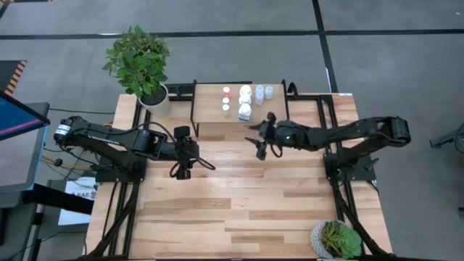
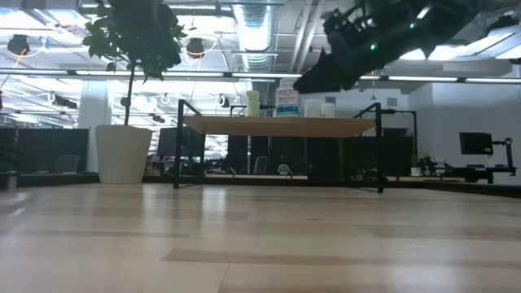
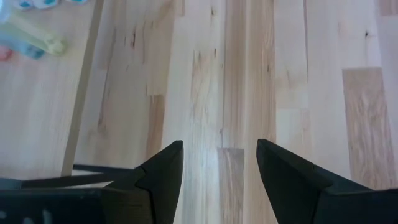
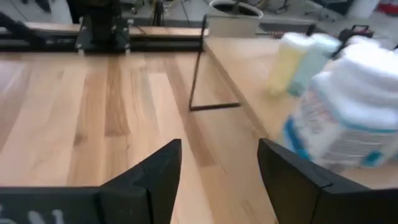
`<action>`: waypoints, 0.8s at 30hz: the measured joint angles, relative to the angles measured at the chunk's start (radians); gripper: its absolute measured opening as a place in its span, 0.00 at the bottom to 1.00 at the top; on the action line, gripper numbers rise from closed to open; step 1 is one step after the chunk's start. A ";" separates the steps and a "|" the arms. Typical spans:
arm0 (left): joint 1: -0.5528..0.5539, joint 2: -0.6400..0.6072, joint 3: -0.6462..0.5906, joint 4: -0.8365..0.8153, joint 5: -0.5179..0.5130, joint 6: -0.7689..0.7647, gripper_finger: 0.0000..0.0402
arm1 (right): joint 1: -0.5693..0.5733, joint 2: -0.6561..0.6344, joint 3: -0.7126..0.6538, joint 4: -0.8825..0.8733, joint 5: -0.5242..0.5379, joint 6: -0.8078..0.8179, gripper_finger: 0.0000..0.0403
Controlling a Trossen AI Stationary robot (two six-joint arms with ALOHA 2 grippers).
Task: Pick and place medicine bottles onto shelf by color
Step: Put the white and blue pill bottle on the shelf aligned with white and blue pill bottles
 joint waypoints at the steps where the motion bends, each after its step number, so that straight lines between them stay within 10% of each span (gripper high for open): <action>1: 0.000 0.000 0.000 0.010 -0.001 0.000 0.48 | 0.000 0.020 0.000 0.005 -0.009 0.000 0.58; 24: -0.001 0.000 0.000 0.033 0.004 0.002 0.48 | -0.097 0.119 0.033 0.103 0.036 -0.026 0.49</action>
